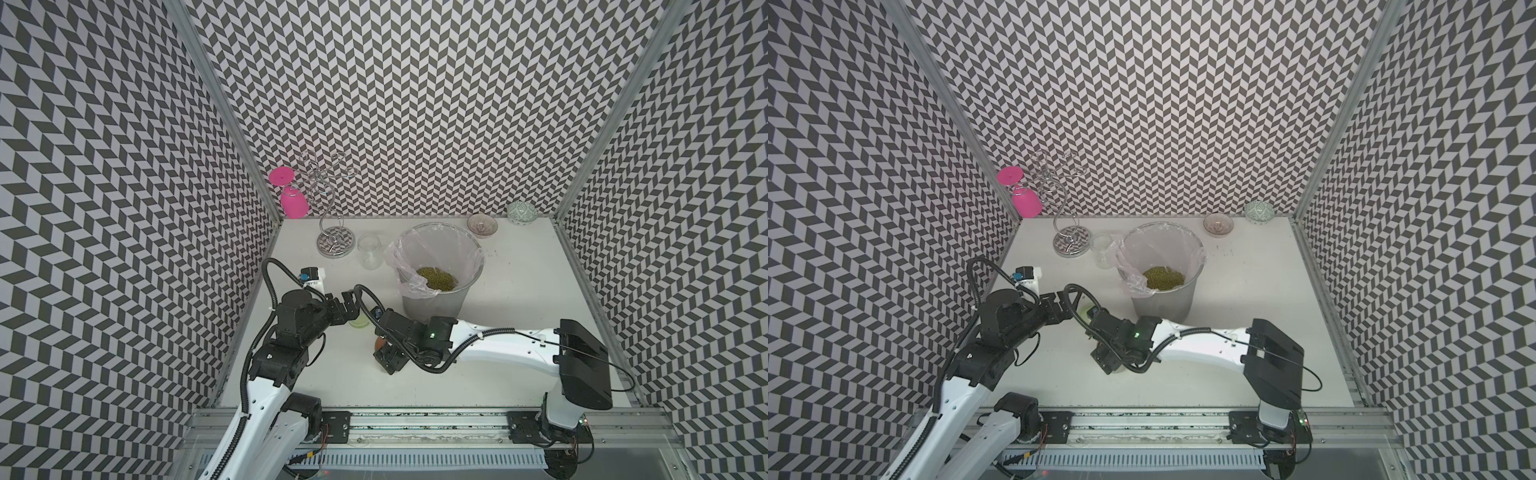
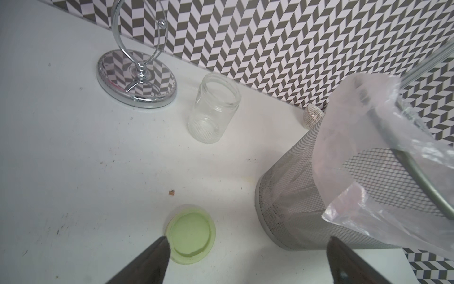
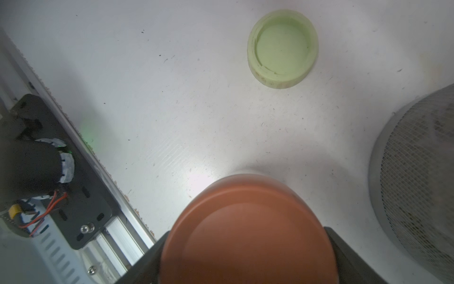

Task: Empty moldy mung beans from jars
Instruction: Pick up the jar from the center of the board.

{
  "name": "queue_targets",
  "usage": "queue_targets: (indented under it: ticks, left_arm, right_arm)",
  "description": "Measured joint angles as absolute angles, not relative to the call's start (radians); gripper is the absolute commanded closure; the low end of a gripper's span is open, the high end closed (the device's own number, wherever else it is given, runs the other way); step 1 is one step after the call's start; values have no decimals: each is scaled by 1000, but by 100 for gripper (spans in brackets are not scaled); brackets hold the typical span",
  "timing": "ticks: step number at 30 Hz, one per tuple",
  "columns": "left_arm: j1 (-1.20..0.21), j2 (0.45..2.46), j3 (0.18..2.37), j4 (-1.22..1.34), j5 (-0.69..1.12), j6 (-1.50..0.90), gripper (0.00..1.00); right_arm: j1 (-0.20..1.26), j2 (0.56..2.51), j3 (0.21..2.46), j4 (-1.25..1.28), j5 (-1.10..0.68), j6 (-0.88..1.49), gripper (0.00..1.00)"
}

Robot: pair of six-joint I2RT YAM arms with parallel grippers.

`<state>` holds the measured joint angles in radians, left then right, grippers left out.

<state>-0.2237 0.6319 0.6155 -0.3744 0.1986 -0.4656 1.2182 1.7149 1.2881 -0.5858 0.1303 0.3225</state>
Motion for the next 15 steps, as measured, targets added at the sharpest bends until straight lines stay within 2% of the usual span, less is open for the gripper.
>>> queue_targets:
  ticks: [7,15]
  left_arm:
    - [-241,613,591,-297,273,-460,0]
    - [-403,582,591,-257,277,-422,0]
  right_arm:
    - [1190,1575,1223,-608,136,323,34]
    - [1171,1470,1222,-628,110,322,35]
